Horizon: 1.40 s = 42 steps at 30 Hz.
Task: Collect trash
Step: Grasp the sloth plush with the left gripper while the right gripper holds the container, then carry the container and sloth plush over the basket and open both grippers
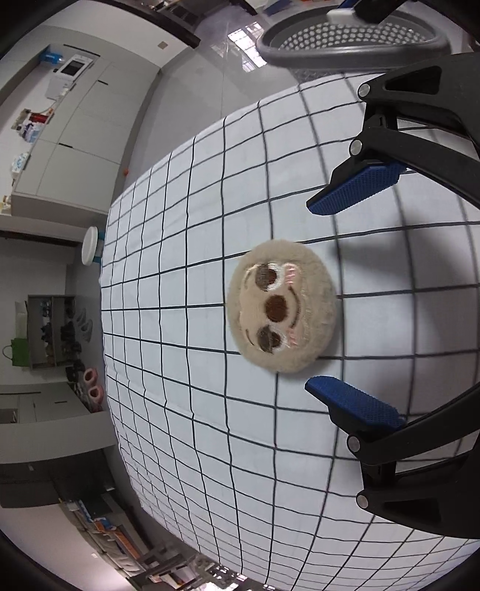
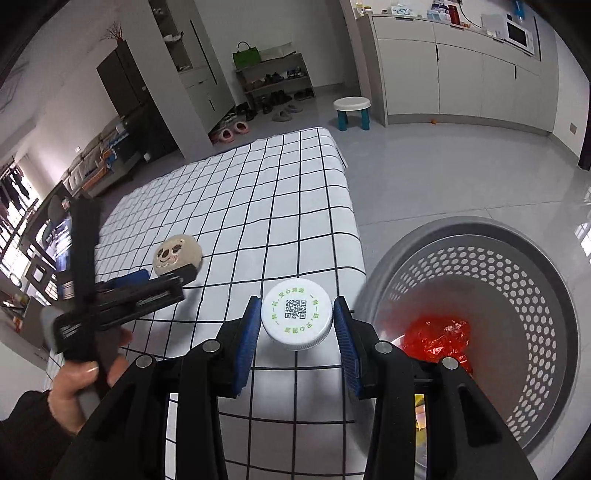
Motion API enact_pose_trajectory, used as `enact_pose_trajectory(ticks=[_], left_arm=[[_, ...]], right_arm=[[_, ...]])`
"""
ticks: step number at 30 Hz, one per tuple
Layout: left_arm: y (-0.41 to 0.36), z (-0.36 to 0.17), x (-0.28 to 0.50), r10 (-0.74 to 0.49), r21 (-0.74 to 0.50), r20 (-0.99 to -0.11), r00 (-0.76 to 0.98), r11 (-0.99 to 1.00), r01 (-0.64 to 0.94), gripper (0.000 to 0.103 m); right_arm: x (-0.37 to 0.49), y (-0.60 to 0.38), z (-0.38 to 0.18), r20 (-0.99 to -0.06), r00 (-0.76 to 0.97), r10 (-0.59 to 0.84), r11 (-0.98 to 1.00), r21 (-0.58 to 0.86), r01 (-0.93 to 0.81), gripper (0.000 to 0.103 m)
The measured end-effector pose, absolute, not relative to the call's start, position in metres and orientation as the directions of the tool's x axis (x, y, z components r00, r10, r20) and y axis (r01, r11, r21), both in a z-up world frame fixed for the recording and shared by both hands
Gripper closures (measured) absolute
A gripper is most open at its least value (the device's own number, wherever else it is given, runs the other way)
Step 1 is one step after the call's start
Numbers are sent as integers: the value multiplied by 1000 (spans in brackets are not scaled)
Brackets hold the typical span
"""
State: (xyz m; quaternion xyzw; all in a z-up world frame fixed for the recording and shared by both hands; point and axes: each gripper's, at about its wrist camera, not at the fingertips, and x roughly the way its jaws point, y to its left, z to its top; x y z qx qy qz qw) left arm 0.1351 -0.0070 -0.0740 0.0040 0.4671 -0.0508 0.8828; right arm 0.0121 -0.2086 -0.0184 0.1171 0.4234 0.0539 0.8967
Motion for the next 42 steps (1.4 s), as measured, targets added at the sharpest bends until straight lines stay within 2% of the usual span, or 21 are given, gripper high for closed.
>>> enact_pose_trajectory(ticks=[4, 6, 7, 11, 19, 26, 42], left_arm=[[-12, -80, 149, -60, -23, -826, 560, 997, 72, 17], [-15, -83, 154, -42, -8, -825, 563, 998, 62, 27], [-16, -84, 155, -40, -7, -827, 561, 998, 61, 37], [-13, -81, 144, -59, -34, -819, 570, 998, 54, 42], [-30, -48, 93, -92, -32, -775, 625, 994, 107, 42], [-84, -17, 51, -162, 4, -737, 657, 970, 244, 42], [-192, -24, 27, -267, 12, -733, 626, 915, 403, 42]], right_arm=[[11, -219, -17, -741, 639, 206, 962, 275, 8, 64], [8, -225, -14, -733, 648, 205, 961, 278, 10, 64], [7, -228, -13, -730, 652, 205, 960, 281, 13, 64], [4, -241, -13, -727, 658, 197, 956, 290, 33, 64], [-10, -263, -12, -723, 669, 174, 954, 291, 67, 64], [-30, -296, -16, -728, 674, 125, 950, 284, 130, 64], [-53, -370, -26, -752, 658, 30, 924, 273, 270, 64]])
